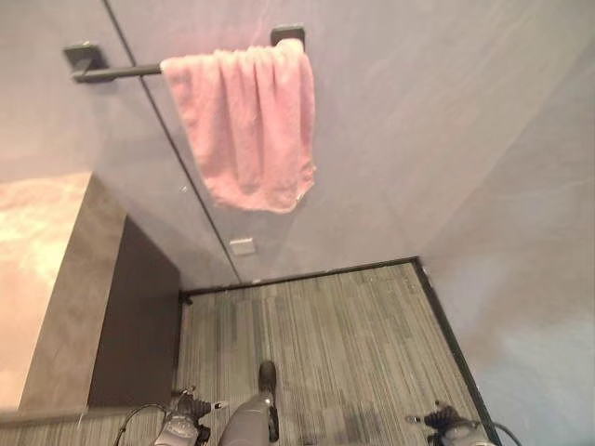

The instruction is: Put brush and paste in cup on sink, flatten towel.

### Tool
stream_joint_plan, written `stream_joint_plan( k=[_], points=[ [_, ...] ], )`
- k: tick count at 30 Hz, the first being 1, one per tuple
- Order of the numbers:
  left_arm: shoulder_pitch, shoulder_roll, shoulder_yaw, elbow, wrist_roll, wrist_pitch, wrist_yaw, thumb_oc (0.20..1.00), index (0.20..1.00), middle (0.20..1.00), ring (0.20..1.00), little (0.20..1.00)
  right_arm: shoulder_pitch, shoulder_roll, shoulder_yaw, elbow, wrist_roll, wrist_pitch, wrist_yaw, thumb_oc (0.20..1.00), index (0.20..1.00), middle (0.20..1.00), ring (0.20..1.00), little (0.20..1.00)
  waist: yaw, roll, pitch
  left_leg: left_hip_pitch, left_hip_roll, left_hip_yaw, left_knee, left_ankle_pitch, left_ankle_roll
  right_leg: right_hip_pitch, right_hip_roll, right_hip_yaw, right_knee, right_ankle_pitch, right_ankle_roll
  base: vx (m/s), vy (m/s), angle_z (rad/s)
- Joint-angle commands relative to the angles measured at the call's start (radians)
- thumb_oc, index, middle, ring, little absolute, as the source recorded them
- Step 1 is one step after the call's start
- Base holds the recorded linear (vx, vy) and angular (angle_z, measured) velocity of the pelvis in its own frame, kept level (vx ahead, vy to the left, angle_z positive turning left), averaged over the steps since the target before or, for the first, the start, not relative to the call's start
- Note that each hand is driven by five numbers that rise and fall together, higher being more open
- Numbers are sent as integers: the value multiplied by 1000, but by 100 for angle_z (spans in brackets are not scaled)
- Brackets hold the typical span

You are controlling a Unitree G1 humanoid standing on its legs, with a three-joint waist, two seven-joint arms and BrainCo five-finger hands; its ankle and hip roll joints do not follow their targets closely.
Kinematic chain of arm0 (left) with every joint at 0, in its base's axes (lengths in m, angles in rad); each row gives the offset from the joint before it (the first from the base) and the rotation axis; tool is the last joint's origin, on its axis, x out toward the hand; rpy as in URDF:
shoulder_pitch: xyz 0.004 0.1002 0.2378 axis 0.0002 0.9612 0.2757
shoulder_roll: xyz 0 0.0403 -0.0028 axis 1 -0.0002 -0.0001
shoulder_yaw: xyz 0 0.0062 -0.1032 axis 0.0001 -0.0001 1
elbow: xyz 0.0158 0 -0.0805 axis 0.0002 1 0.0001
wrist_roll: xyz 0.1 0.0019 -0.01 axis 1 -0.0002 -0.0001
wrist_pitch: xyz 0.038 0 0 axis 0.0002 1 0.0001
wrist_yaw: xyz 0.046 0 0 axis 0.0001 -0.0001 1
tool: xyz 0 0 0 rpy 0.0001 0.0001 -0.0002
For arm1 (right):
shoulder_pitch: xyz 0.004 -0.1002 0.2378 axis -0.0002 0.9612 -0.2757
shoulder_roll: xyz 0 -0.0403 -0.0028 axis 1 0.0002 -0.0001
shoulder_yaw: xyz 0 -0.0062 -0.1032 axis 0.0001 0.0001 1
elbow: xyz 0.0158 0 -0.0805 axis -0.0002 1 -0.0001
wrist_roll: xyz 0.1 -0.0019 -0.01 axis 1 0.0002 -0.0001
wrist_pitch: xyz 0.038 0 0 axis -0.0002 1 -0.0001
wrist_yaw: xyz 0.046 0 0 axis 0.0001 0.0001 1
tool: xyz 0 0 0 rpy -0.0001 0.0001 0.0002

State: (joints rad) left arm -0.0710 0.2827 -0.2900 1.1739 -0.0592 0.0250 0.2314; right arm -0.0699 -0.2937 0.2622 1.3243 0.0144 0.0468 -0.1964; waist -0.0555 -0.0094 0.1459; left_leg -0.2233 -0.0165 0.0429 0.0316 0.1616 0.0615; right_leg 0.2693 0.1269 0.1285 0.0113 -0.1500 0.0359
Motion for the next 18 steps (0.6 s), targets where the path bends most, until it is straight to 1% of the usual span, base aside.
stream_joint_plan(
  k=[1,4,6,7,8,9,10,11,12,13,14,15,16,17,18],
  points=[
    [-49,54,0,-64,26,-30,20,1000,1000,1000,1000,1000,-24,-11,5,-62,-20,-11,-2,1000,1000,1000,1000,1000,35,-16,-18,-89,35,44,112,-34,-110,-119,-174,8,107,31,83,267,243,-5],
    [-51,64,5,-74,21,-29,24,1000,1000,1000,1000,1000,-35,-6,9,-78,-18,-11,3,1000,1000,1000,1000,1000,38,-23,-26,-72,14,63,109,-63,-93,-146,-185,17,139,85,105,173,161,-31],
    [-49,73,2,-91,27,-27,21,1000,1000,1000,1000,1000,-36,-6,9,-88,-20,-8,6,1000,1000,1000,1000,1000,38,-29,-35,-47,-7,70,98,-83,-79,-154,-191,16,184,132,120,196,168,5],
    [-49,76,2,-100,29,-26,21,1000,1000,1000,1000,1000,-35,-4,8,-92,-20,-8,6,1000,1000,1000,1000,1000,37,-29,-34,-33,-16,72,91,-91,-72,-167,-193,13,226,162,127,152,151,1],
    [-50,77,3,-100,28,-25,21,1000,1000,1000,1000,1000,-38,-2,11,-95,-22,-8,6,1000,1000,1000,1000,1000,35,-27,-31,-18,-19,72,81,-96,-67,-187,-189,8,268,180,130,140,200,-11],
    [-55,82,6,-105,27,-23,24,1000,1000,1000,1000,1000,-42,4,17,-104,-27,-9,3,1000,1000,1000,1000,1000,28,-23,-18,20,-24,71,48,-100,-55,-247,-184,-22,381,248,138,83,139,-6],
    [-55,82,6,-105,27,-23,24,1000,1000,1000,1000,1000,-42,4,17,-104,-27,-9,3,1000,1000,1000,1000,1000,28,-24,-17,22,-24,71,46,-99,-55,-247,-184,-23,384,247,138,62,155,-9],
    [-57,84,9,-107,24,-20,24,1000,1000,1000,1000,1000,-46,6,19,-111,-28,-8,2,1000,1000,1000,1000,1000,23,-17,-2,44,-17,70,28,-96,-51,-291,-188,-58,446,270,133,11,102,-7],
    [-60,84,12,-103,21,-19,25,1000,1000,1000,1000,1000,-49,8,22,-112,-27,-7,2,1000,1000,1000,1000,1000,15,-8,12,69,-12,68,8,-93,-47,-317,-187,-84,489,273,125,46,147,-13],
    [-55,82,16,-100,19,-17,26,1000,1000,1000,1000,1000,-46,11,21,-114,-26,-7,-1,1000,1000,1000,1000,1000,12,-1,18,90,-7,70,-7,-96,-47,-335,-187,-113,507,264,121,90,132,-9],
    [-52,78,18,-95,16,-17,24,1000,1000,1000,1000,1000,-46,11,17,-116,-20,-8,-4,1000,1000,1000,1000,1000,4,5,22,111,-5,62,-23,-98,-46,-366,-175,-121,512,241,116,81,76,-2],
    [-52,78,18,-95,16,-17,24,1000,1000,1000,1000,1000,-45,11,17,-117,-20,-8,-4,1000,1000,1000,1000,1000,2,3,24,114,-8,60,-25,-97,-46,-365,-178,-122,517,236,116,138,91,7],
    [-55,73,17,-85,17,-18,24,1000,1000,1000,1000,1000,-44,9,12,-126,-8,-11,-9,1000,1000,1000,1000,1000,-11,9,35,142,-4,54,-45,-99,-51,-436,-152,-152,457,180,97,96,54,14],
    [-55,73,18,-85,17,-18,24,1000,1000,1000,1000,1000,-44,9,12,-126,-8,-11,-9,1000,1000,1000,1000,1000,-15,6,39,147,-8,51,-47,-99,-51,-433,-156,-155,463,173,97,198,49,8],
    [-51,66,20,-77,19,-18,24,1000,1000,1000,1000,1000,-44,4,13,-141,-5,-12,-14,1000,1000,1000,1000,1000,-20,8,43,167,-1,64,-52,-109,-61,-453,-182,-214,345,142,93,159,-17,9]
  ],
)
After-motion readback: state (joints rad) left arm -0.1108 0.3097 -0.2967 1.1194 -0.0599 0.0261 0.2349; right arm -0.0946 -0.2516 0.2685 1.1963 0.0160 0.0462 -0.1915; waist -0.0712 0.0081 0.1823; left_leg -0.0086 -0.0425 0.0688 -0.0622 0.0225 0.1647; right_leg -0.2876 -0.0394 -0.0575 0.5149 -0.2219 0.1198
